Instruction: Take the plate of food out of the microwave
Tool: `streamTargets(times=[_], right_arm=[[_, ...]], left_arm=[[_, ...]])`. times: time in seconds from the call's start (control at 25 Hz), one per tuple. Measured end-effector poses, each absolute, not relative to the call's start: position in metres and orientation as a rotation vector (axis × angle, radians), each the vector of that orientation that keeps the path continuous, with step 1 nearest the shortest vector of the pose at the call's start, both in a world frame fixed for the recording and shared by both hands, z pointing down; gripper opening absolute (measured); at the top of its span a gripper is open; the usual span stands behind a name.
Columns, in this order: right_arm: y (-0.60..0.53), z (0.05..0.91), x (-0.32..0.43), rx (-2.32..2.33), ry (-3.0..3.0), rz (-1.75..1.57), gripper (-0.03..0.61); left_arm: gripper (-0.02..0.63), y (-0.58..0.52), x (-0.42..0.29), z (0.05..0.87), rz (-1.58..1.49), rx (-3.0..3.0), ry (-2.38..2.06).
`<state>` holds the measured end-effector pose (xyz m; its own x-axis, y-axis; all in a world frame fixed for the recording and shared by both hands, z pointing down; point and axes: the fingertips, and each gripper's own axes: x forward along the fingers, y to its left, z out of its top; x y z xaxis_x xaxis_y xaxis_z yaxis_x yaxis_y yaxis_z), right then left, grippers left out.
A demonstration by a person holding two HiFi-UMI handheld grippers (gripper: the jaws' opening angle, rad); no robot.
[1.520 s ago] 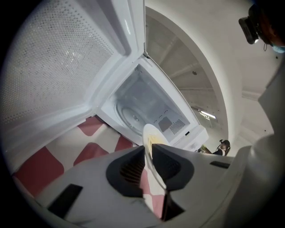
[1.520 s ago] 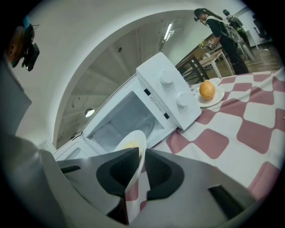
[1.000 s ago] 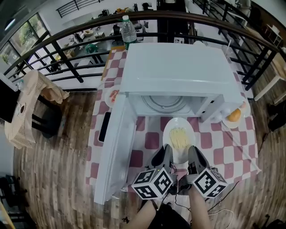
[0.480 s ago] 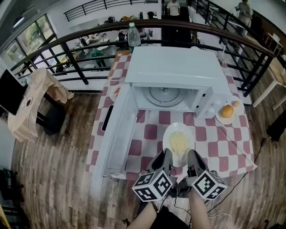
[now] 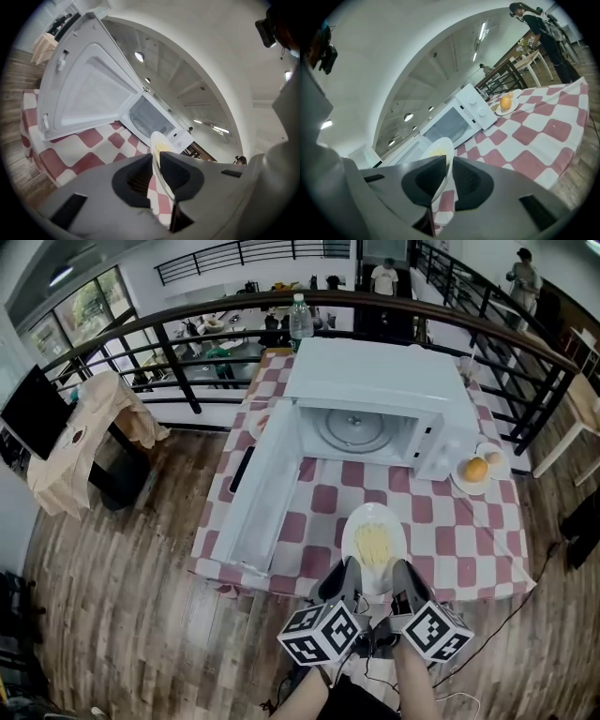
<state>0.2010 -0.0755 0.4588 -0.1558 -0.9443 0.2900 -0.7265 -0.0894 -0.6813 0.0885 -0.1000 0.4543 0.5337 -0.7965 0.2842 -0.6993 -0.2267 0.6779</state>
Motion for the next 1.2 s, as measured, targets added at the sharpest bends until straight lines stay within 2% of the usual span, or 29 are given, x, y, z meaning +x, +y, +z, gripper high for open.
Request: streamTargets(times=[1.2], right_arm=[[0.002,0.443,0.178,-1.798,1.958,-1.09,0.046]], left_arm=[[0.067,-0.018,0.063,0.44,-0.188,1.944,-1.253]])
